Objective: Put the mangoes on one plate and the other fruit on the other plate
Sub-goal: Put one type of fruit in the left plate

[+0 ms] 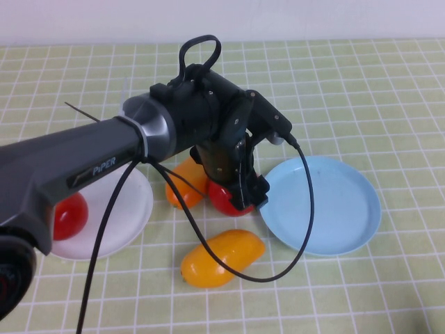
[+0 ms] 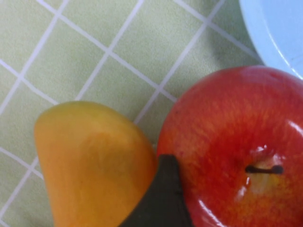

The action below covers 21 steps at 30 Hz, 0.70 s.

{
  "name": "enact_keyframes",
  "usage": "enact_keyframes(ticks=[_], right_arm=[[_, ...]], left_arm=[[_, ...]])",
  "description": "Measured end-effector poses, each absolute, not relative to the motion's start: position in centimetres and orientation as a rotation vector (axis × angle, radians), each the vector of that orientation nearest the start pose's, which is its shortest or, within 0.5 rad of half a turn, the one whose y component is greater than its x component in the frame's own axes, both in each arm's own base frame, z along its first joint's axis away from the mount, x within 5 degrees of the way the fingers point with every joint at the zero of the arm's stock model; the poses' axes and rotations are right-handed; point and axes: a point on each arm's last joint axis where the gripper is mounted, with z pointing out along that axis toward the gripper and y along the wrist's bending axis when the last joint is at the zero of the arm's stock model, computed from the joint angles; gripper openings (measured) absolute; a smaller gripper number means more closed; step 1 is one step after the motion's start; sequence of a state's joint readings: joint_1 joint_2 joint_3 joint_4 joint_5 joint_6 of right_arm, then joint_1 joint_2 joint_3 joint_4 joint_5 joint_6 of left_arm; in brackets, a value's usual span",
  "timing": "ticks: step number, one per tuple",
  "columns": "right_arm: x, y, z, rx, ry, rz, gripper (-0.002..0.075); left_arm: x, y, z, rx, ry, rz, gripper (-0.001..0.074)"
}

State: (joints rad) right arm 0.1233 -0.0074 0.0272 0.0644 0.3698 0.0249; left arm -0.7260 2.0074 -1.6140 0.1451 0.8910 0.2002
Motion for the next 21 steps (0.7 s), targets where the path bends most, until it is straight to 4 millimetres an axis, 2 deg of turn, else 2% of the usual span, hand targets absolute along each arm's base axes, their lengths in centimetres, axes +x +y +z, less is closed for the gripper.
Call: enact_keyframes(ticks=[5,9,14,21], right_arm=[[5.2,0.9,17.1,-0.052,1.875,0.165,-0.0016],[5.2,0.9,17.1,-0.052,1.875,0.165,-0.0017],[5.2,0.9,17.1,-0.052,1.875,0.165,-0.0016],[5.2,0.9,17.1,-0.052,1.875,0.165,-0.0016]], left_arm=[[33.1,-27.9,22.4,1.319,2.413,0.051,0.0575],[33.4,-27.9,23.2,1.325,2.407,0.087,0.0575],[33.8,-28.1,25.8,1.295,2.407,0.096,0.0575],[33.8,-27.9,30.6,1.214,2.413,0.088,0.0575]])
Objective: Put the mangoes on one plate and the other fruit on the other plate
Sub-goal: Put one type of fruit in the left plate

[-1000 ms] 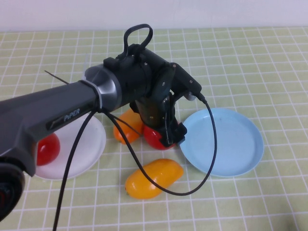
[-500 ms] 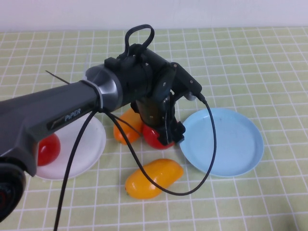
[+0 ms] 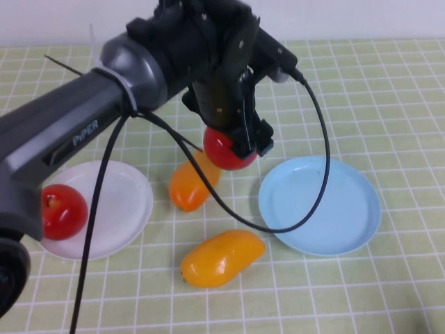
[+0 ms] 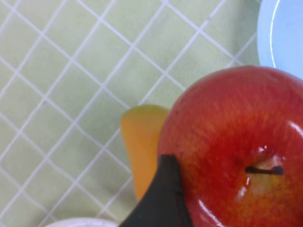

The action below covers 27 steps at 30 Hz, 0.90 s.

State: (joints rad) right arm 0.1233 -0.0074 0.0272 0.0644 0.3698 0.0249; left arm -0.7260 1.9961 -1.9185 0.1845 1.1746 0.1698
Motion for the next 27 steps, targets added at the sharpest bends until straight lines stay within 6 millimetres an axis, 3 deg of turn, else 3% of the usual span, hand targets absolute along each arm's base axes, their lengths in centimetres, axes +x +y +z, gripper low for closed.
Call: enact_keyframes(ticks=[6,17,21,27], right_arm=[[5.2,0.9,17.1,-0.052,1.875,0.165,-0.0017],[5.2,0.9,17.1,-0.052,1.875,0.165,-0.0016],[5.2,0.9,17.1,-0.052,1.875,0.165,-0.0016],[5.2,0.9,17.1,-0.052,1.875,0.165,-0.0017]], left_arm=[[33.7,-27.7,32.3,1.189,2.414,0.097,0.0575],[34.2,-27.1,32.5,1.114,2.435,0.146,0.0574],[34.9,-26.1,32.5,1.04,2.464,0.152,0.0574],[36.0,-23.2,34.1,0.904,2.482,0.154,0.0573]])
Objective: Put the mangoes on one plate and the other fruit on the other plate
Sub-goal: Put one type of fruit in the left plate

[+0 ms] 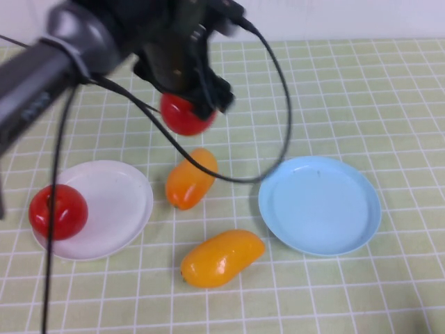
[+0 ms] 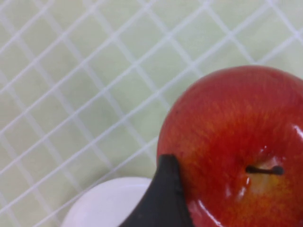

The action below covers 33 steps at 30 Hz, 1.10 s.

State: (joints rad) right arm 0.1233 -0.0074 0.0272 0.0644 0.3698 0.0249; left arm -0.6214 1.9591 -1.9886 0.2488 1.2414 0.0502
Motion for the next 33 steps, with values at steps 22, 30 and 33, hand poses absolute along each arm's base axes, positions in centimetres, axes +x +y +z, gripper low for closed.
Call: enact_keyframes(ticks=[22,30,33], right_arm=[[5.2,0.9,17.1,-0.052,1.877,0.165,-0.0016],[5.2,0.9,17.1,-0.052,1.877,0.165,-0.0016],[5.2,0.9,17.1,-0.052,1.877,0.165,-0.0016]], left_arm=[[34.6,-14.1,28.4,0.697,2.846,0.149,0.0572],[35.4,-14.4,25.6,0.722,2.911,0.17,0.0572],[35.7,-14.5,24.6,0.73,2.931,0.177,0.0572]])
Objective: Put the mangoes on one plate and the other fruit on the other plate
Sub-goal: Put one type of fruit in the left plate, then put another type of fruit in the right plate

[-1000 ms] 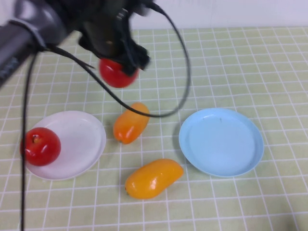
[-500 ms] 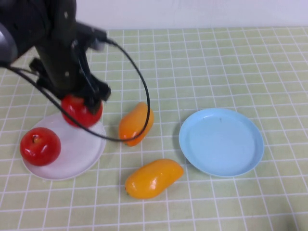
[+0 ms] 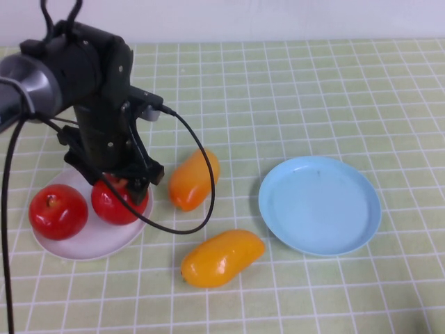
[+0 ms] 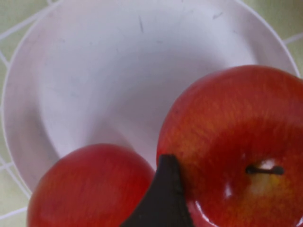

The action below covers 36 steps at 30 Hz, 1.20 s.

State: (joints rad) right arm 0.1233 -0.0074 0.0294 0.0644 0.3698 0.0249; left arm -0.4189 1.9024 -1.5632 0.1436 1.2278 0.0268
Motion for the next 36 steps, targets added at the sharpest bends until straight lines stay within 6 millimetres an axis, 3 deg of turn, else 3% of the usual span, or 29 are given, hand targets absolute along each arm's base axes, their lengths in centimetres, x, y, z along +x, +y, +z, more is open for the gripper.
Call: enact_keyframes(ticks=[4,10,21,23,27,29,33,36], right_arm=[[5.2,0.9,17.1,-0.052,1.877,0.165,-0.0016],[5.2,0.9,17.1,-0.052,1.877,0.165,-0.0016],[5.2,0.9,17.1,-0.052,1.877,0.165,-0.0016],[5.2,0.9,17.1,-0.052,1.877,0.165,-0.0016],[5.2,0.9,17.1,-0.052,1.877,0.165,-0.0016],[5.2,0.9,17.1,-0.052,1.877,0.165,-0.0016],[5.2,0.9,17.1,-0.052,1.877,0.165,-0.0016],[5.2,0.9,17.1,-0.052,1.877,0.165,-0.0016]], left_arm=[[35.8,-14.6,24.3,0.732,2.935,0.178,0.0574],[36.0,-14.7,24.7,0.727,2.921,0.173,0.0667],[35.5,-14.5,28.2,0.693,2.828,0.142,0.0657],[35.2,-14.3,29.0,0.684,2.811,0.136,0.058],[34.4,-14.0,30.7,0.664,2.771,0.122,0.021],[33.8,-13.7,31.9,0.654,2.744,0.114,0.0099],[32.4,-13.1,34.5,0.63,2.679,0.094,0.0024],[29.9,-12.0,36.8,0.583,2.626,0.07,0.0011]])
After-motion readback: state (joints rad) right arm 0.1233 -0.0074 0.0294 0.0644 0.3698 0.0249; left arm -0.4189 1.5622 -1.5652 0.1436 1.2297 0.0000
